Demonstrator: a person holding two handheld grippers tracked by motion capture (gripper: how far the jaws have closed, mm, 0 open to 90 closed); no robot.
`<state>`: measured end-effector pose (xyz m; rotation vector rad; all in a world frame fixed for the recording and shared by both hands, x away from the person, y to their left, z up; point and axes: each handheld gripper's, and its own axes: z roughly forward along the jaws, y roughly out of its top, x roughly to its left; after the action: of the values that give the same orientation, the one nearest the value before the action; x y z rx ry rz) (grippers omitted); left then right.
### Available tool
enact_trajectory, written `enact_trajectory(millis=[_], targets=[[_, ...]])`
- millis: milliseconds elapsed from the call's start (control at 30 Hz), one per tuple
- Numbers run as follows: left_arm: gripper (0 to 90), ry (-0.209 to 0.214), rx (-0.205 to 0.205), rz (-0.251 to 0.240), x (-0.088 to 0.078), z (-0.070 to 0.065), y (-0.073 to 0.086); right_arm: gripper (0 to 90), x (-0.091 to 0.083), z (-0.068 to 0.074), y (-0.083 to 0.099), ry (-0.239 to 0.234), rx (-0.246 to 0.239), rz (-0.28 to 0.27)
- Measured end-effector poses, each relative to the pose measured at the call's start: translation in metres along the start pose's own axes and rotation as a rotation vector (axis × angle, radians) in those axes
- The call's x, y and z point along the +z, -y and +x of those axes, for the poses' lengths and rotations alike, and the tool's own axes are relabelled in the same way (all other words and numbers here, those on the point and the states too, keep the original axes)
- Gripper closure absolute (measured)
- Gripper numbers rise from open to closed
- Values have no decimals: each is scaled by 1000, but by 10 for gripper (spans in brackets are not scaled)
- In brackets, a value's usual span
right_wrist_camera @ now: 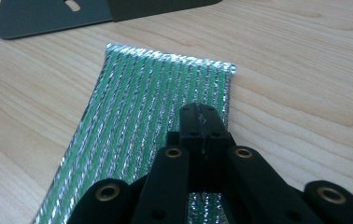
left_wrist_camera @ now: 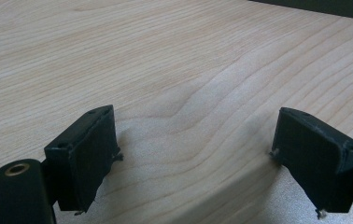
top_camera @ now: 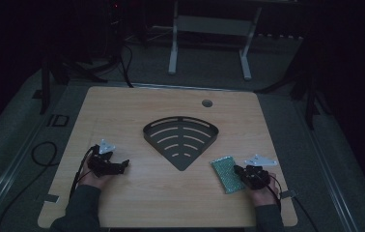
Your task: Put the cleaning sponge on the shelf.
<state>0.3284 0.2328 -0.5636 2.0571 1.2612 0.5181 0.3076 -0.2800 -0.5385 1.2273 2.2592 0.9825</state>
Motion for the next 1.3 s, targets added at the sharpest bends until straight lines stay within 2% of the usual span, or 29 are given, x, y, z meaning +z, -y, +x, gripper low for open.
enact_trajectory(millis=[400,800,1133,1300], targets=[[141,-1,0,1,0,0,0,850,-3,-11,-10,-23,7,-8],[142,-2,-1,1,0,0,0,783,-1,-26,-14,-64,-8,62],[142,-2,-1,1,0,0,0,755,3,-27,-17,-85,-17,107],[142,-2,-1,1,0,0,0,752,5,-30,-18,-97,-1,122]])
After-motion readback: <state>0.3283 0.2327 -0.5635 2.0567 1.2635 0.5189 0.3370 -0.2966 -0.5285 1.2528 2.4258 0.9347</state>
